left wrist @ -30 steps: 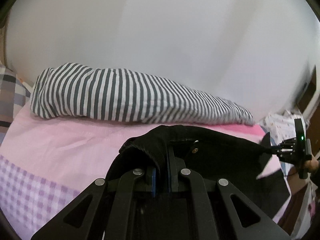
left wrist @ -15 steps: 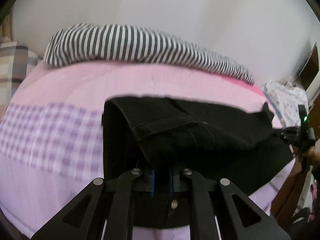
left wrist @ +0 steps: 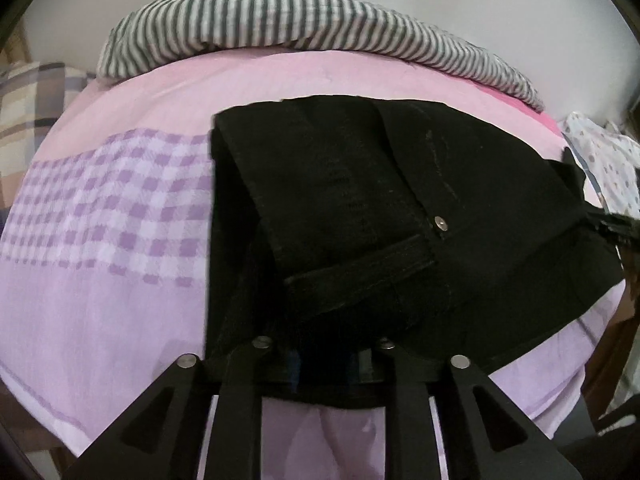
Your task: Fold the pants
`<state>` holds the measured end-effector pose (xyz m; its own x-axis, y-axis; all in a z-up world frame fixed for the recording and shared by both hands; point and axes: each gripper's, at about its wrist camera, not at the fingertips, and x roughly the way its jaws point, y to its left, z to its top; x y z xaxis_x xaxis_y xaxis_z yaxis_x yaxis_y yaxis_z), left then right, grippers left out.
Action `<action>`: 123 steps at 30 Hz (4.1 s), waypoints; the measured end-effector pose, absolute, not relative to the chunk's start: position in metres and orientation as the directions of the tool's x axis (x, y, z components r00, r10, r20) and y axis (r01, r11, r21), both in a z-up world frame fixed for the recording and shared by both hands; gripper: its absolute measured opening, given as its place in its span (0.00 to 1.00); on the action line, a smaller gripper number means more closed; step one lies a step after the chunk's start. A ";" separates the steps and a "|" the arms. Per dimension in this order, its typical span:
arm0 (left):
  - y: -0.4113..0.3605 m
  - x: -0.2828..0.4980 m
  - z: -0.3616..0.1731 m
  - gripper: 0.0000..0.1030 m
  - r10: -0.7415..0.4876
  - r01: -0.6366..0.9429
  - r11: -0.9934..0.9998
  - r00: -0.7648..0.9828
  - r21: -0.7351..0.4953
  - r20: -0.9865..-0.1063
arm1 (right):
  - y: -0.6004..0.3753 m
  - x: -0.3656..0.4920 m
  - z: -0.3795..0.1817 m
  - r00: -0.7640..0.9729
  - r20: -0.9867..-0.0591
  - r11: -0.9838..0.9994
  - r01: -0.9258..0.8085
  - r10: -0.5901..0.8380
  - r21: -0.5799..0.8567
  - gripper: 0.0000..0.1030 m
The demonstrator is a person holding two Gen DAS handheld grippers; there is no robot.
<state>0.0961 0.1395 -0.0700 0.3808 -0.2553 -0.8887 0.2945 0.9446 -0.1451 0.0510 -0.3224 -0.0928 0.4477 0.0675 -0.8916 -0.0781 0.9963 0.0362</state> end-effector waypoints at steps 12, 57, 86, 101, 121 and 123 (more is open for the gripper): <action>0.206 0.061 -0.029 0.52 -0.437 0.041 0.883 0.431 -0.467 -0.789 | -0.321 0.007 -0.069 0.507 -0.832 0.968 -0.015 0.225 0.252 0.54; 0.194 0.088 -0.099 0.16 -0.567 -0.318 0.592 0.489 -0.740 -0.663 | -0.490 0.018 -0.114 0.667 -0.725 0.700 0.436 0.170 0.566 0.52; 0.185 0.103 -0.096 0.17 -0.499 -0.328 0.685 0.439 -0.650 -0.747 | -0.580 0.064 -0.146 0.683 -0.708 0.494 0.561 0.176 0.664 0.10; 0.185 0.105 -0.098 0.17 -0.506 -0.317 0.691 0.430 -0.649 -0.748 | -0.489 0.021 -0.154 0.650 -0.658 0.486 0.465 0.380 0.740 0.29; 0.185 0.105 -0.099 0.18 -0.511 -0.320 0.689 0.420 -0.650 -0.750 | -0.516 0.048 -0.167 0.786 -0.508 0.329 0.404 0.352 0.854 0.24; 0.185 0.106 -0.099 0.18 -0.512 -0.320 0.689 0.420 -0.650 -0.749 | -0.522 0.050 -0.166 0.796 -0.498 0.320 0.400 0.344 0.859 0.14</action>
<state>0.1055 0.1848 -0.0992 0.4198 -0.5123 -0.7492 -0.3198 0.6890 -0.6504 0.0499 -0.5223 -0.1664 0.7958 0.3439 -0.4985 0.3997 0.3201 0.8589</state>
